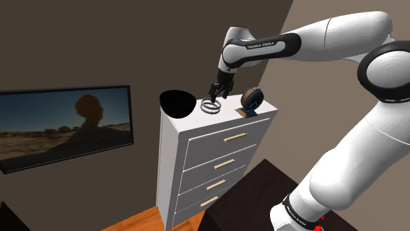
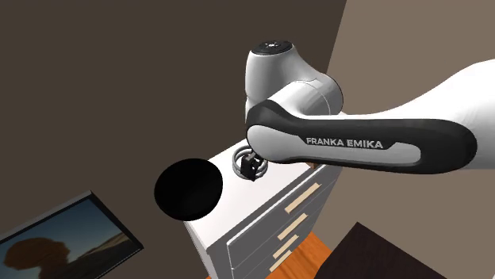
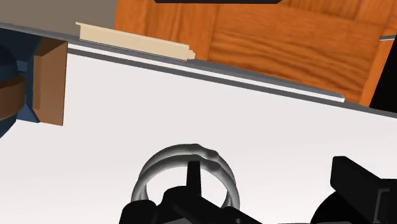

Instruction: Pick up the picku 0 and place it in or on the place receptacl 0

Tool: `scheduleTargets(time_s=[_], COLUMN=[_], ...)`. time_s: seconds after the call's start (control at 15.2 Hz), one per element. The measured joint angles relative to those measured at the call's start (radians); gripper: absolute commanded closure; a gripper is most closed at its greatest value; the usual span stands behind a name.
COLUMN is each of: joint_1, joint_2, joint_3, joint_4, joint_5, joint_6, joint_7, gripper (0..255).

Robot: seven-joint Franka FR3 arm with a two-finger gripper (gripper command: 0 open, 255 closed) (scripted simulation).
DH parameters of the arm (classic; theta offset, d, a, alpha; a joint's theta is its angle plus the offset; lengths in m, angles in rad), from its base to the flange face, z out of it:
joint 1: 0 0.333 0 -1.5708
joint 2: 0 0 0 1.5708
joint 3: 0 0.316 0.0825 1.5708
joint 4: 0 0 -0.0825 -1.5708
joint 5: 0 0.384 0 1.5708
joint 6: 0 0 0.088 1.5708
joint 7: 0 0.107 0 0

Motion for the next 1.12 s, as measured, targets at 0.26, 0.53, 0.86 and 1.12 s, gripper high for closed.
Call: scheduleTargets(time_s=[0.26, 0.53, 0.86, 1.12], joint_1=[-0.002, -0.010, -0.015, -0.022], joint_2=[0.154, 0.302, 0.350, 0.361], joint_3=[-0.001, -0.003, -0.009, -0.019], joint_4=[0.118, 0.252, 0.266, 0.257], joint_5=[0.009, 0.017, 0.019, 0.019], joint_6=[0.031, 0.039, 0.092, 0.126], joint_7=[-0.018, -0.040, -0.042, -0.046], gripper=[0, 0, 0, 0])
